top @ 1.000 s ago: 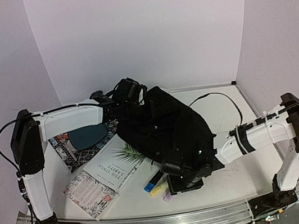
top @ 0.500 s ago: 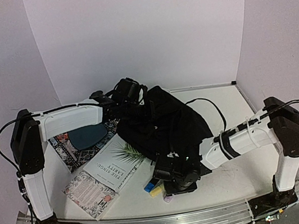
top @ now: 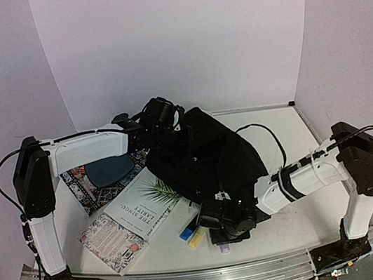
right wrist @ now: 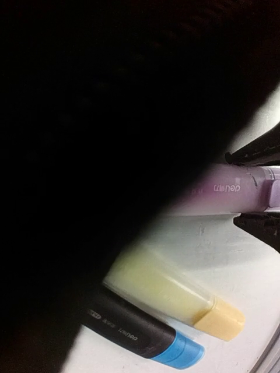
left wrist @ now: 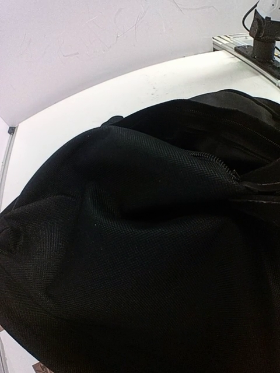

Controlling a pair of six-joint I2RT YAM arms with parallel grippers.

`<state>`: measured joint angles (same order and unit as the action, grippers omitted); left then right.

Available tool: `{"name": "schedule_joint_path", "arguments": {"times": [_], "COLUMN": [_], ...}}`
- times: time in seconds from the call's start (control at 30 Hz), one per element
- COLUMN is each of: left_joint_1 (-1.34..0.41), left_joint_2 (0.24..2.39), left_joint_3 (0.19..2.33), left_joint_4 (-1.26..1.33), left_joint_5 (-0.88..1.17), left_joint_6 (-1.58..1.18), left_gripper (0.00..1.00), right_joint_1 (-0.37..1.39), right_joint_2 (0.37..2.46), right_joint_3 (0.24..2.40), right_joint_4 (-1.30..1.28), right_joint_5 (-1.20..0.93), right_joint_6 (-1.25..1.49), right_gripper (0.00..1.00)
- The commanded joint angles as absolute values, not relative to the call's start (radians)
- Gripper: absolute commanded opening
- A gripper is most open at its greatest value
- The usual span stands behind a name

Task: Pack the student bag
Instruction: Pick up the pen from the center of the board, then place the pen in the lower front pocket of the bag.

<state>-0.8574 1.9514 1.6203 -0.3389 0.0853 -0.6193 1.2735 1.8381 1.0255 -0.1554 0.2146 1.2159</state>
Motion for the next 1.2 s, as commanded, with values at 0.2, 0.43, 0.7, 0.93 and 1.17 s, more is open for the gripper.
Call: {"name": "schedule_joint_path", "arguments": {"times": [0.2,0.43,0.7,0.93,1.17], "left_joint_1": [-0.854,-0.854,-0.854,-0.855,-0.854], "left_joint_2": [1.901,1.913,1.914,1.899,1.882], "left_joint_3": [1.652,1.666,1.675,1.653,1.652], "left_joint_4": [-0.262,-0.262,-0.263,-0.262,-0.261], "left_joint_5": [0.100,0.097,0.118,0.156,0.172], "left_joint_6": [-0.612,-0.611,-0.605,-0.604,-0.605], "left_gripper": [0.00,0.00,0.00,0.00,0.00], "right_joint_1": [1.252,1.251,1.117,0.925,0.844], "right_joint_2": [1.749,1.568,1.384,1.419,1.551], "right_joint_3": [0.978,1.011,1.109,1.220,1.286], "right_joint_4": [-0.340,-0.350,-0.353,-0.288,-0.229], "right_joint_5": [0.178,0.165,0.176,0.064,-0.075], "right_joint_6": [1.103,1.031,0.915,0.790,0.750], "right_gripper": [0.00,0.00,0.00,0.00,0.00]}}
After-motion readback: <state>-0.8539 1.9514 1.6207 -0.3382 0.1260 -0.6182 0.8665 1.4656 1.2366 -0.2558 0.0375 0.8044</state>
